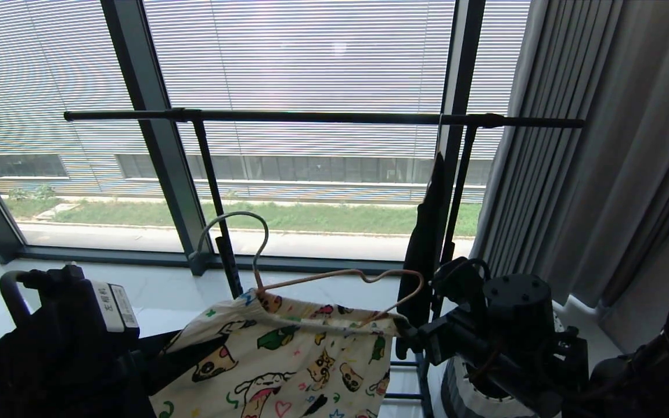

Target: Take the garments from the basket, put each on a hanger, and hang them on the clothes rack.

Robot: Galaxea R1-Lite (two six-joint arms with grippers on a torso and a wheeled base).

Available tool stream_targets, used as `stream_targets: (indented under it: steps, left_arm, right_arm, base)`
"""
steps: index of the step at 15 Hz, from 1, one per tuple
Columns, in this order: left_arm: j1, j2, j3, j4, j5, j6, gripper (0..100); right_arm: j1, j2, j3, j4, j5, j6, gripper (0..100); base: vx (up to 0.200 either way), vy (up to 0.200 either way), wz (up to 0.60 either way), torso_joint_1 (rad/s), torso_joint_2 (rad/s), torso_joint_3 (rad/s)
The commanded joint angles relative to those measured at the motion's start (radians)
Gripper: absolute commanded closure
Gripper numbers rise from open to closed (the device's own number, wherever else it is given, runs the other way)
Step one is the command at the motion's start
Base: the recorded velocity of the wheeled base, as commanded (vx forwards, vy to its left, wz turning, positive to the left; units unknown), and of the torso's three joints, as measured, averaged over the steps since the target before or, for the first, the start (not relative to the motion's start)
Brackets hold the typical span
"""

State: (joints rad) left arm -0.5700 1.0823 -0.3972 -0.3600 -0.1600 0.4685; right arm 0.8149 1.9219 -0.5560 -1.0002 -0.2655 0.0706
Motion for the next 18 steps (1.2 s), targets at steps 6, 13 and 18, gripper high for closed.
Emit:
stream_targets:
  steps: [6, 13, 18]
  left_arm:
    - [-0.002, -0.012, 0.061, 0.001, -0.010, 0.001, 100]
    - [0.048, 0.149, 0.129, 0.004, 0.014, 0.082, 100]
    - [0.142, 0.272, 0.006, -0.002, 0.096, 0.036, 100]
  right_arm:
    - [-0.080, -0.050, 0.007, 0.006, 0.029, -0.057, 0]
    - [-0.115, -0.169, -0.015, 0.111, 0.115, -0.134, 0]
    - [0.063, -0.371, 0.022, 0.275, 0.123, -0.138, 0]
  base:
    - [0.000, 0.000, 0.00, 0.000, 0.00, 0.000]
    - [0.000, 0.000, 0.00, 0.000, 0.00, 0.000]
    - [0.000, 0.000, 0.00, 0.000, 0.00, 0.000]
